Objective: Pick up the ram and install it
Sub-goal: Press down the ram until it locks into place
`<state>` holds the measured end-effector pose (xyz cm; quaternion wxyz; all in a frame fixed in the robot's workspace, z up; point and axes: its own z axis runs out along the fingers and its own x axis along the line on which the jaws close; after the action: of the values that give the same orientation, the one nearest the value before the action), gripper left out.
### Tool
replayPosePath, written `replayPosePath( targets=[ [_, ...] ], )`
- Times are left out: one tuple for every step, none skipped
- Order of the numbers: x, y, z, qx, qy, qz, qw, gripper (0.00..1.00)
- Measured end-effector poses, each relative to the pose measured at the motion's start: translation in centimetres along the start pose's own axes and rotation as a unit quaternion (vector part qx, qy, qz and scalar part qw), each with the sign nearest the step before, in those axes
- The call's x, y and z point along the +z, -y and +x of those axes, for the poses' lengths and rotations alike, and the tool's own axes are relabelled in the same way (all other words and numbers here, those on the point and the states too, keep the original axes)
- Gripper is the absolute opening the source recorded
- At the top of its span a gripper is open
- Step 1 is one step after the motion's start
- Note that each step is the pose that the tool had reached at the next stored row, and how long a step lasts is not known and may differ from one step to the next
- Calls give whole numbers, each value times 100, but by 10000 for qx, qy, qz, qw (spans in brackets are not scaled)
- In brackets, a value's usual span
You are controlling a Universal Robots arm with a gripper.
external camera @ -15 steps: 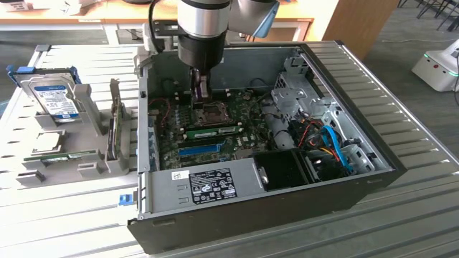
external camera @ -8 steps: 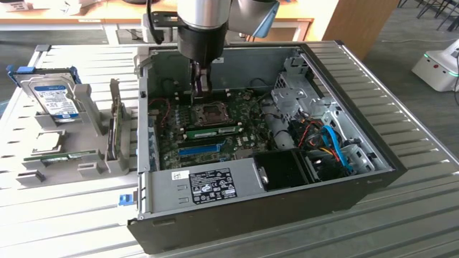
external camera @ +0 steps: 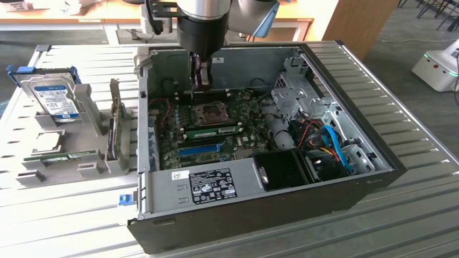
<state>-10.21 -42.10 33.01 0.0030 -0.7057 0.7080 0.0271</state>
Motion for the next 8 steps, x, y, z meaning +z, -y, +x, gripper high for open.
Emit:
replayPosePath(
  targets=[
    [-14,0,-1,0,0,0,10000,11],
    [-25,-1,-1,0,0,0,10000,11],
    [-37,-1,-1,0,0,0,10000,11],
    [-49,-2,-2,0,0,0,10000,11],
    [-61,-2,-3,0,0,0,10000,11],
    [-74,-2,-3,0,0,0,10000,11],
    [-89,-3,-4,0,0,0,10000,11],
    [-102,-4,-4,0,0,0,10000,11]
  ],
)
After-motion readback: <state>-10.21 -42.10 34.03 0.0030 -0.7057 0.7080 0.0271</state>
